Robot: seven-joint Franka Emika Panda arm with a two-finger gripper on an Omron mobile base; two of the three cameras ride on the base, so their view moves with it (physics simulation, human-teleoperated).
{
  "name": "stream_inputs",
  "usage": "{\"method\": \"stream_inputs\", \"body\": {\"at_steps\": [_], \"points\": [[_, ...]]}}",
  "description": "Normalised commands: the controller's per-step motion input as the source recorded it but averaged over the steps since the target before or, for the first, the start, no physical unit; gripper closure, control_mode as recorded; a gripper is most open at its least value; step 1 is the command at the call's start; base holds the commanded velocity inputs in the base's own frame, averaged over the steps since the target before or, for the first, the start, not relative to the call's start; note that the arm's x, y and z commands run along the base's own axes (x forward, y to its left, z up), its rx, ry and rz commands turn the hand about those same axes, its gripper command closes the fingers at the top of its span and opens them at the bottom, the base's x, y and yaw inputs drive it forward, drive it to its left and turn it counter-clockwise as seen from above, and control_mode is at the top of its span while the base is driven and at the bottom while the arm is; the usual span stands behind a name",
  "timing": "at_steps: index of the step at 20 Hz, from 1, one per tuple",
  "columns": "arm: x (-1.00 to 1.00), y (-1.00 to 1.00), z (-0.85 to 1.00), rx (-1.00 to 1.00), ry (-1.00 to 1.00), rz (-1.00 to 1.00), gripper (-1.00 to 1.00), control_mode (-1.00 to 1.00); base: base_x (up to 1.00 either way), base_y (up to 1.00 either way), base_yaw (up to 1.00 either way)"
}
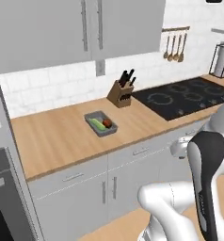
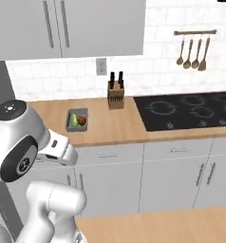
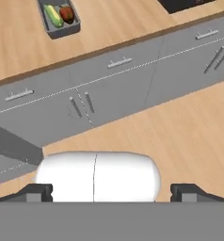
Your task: Take the meat container that has the chicken drumstick and place it on the second highest rack of the freezer. Then take the vegetable container that has the corn and bell pepper and place it on the highest rack of the freezer.
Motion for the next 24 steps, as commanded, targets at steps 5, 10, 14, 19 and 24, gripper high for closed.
{"method": "stream_inputs", "body": {"at_steps": [5, 10, 14, 19, 24], "points": [[0.00, 0.00, 0.00, 0.00, 0.00, 0.00, -1.00, 1.00, 0.28, -0.19, 0.84], [0.00, 0.00, 0.00, 0.00, 0.00, 0.00, -1.00, 1.00, 0.44, -0.54, 0.36], [0.00, 0.00, 0.00, 0.00, 0.00, 0.00, -1.00, 1.00, 0.15, -0.28, 0.26], [0.00, 0.00, 0.00, 0.00, 0.00, 0.00, -1.00, 1.00, 0.13, -0.08, 0.09], [0.00, 0.00, 0.00, 0.00, 0.00, 0.00, -1.00, 1.00, 0.22, -0.16, 0.06]]}}
